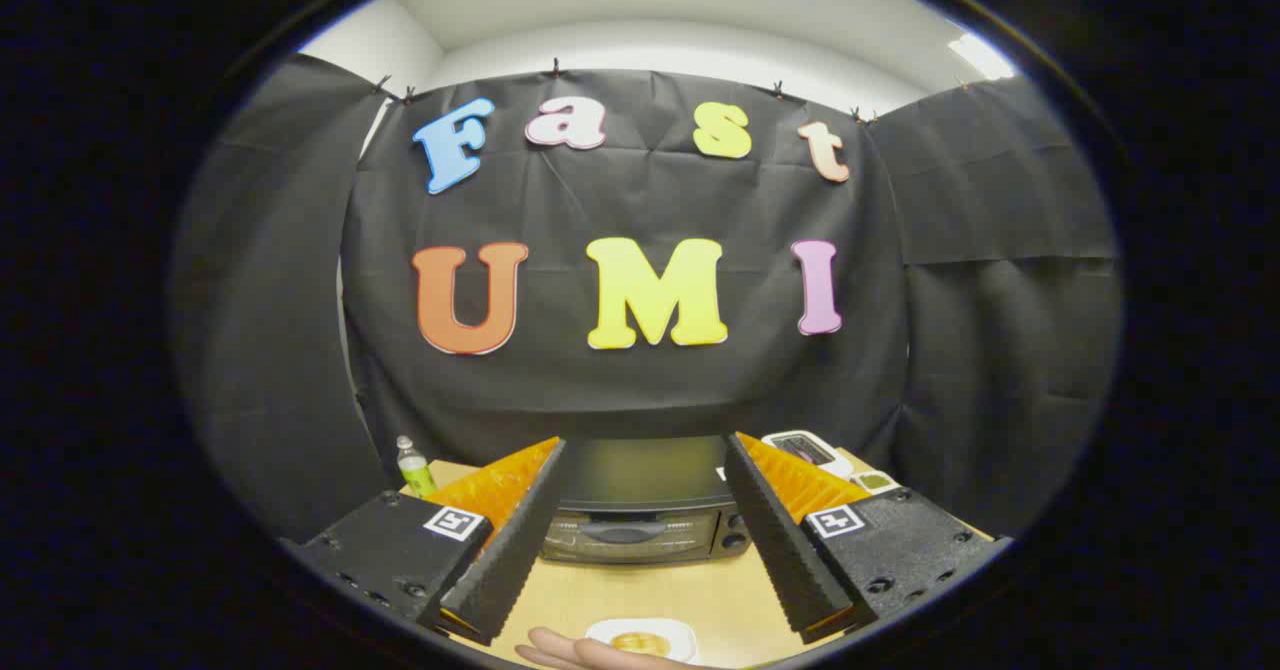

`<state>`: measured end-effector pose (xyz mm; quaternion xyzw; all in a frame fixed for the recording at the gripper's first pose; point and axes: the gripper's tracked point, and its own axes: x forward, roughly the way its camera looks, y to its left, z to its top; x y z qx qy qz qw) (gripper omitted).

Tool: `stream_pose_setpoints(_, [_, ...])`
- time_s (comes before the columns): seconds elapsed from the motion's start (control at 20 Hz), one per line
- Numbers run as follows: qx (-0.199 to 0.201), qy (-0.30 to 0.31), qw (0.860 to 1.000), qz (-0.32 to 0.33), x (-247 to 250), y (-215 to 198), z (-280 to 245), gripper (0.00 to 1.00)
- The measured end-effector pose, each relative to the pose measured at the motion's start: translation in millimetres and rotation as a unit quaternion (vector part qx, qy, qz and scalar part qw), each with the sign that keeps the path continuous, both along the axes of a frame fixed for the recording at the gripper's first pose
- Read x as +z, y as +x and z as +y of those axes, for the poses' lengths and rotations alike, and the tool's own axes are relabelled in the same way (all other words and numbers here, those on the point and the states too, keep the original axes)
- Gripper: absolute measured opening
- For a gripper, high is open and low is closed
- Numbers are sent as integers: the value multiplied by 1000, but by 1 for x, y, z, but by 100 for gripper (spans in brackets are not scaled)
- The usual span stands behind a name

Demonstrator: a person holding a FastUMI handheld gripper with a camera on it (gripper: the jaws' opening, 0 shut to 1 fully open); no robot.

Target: Open the toaster oven, put the food inside, and close the toaster oven door.

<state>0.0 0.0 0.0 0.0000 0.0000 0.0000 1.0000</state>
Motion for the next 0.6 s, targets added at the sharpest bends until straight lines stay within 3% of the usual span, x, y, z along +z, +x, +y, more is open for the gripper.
stream_pose_setpoints(0.6, [12, 1, 999, 32, -21, -5, 0, 100])
